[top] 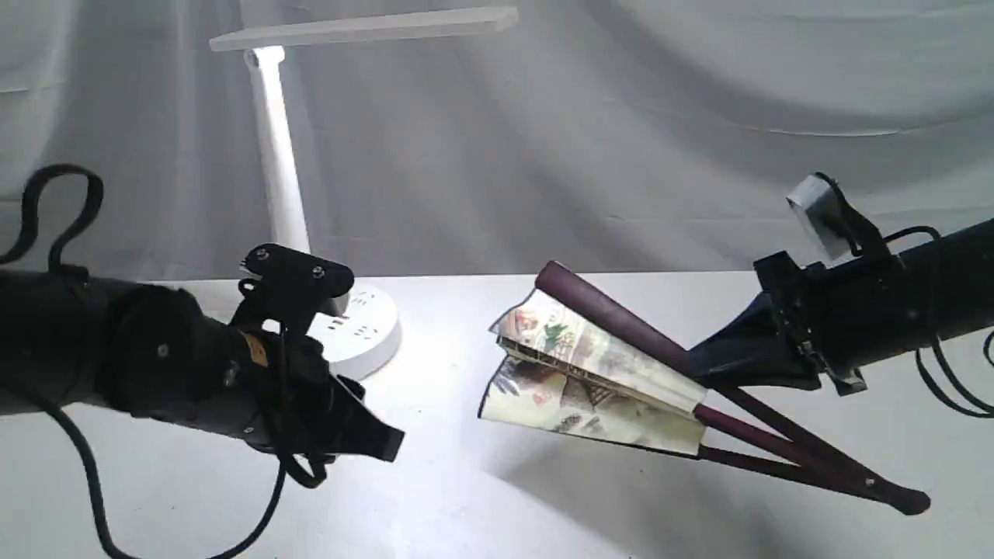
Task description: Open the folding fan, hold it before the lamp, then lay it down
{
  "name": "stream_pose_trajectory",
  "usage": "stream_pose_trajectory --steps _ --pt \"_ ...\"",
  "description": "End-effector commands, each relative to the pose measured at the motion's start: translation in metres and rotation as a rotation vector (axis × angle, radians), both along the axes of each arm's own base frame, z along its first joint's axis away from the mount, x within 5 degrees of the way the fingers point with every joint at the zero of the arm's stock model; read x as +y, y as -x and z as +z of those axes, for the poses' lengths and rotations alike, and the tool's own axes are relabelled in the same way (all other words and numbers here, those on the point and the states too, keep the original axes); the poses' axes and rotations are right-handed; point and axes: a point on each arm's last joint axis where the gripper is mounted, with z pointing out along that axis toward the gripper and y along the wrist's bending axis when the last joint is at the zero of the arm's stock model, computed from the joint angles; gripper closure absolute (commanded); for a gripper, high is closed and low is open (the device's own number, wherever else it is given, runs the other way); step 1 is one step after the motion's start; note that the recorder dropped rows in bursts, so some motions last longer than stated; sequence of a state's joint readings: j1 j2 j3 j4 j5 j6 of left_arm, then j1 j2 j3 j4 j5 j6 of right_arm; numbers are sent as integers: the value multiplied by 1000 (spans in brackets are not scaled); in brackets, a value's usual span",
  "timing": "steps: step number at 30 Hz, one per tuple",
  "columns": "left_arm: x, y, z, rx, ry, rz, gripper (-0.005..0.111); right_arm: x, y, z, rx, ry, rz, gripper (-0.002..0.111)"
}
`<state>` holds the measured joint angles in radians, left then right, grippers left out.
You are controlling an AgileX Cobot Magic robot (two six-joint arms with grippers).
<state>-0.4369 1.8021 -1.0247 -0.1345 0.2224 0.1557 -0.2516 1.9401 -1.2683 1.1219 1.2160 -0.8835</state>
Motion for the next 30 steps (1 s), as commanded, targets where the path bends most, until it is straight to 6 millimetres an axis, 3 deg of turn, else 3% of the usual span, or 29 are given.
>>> stream_pose_trajectory --steps 1,7,12,21,26,30 --pt "3 5 -7 -151 44 17 70 -1 1 8 -30 -22 -14 108" --pt "-1 18 -10 -471 134 -33 70 0 -1 11 -51 -50 -28 108" --pt "-6 31 0 -654 365 -67 70 1 -5 16 -107 -101 -52 108" --pt "-8 38 -8 -266 820 235 69 4 -5 16 -110 -125 -61 108" --pt "-22 46 -5 -83 1058 202 53 10 -7 18 -125 -155 -66 108" --pt "-23 43 -16 -37 1130 250 48 14 -8 19 -142 -160 -55 108"
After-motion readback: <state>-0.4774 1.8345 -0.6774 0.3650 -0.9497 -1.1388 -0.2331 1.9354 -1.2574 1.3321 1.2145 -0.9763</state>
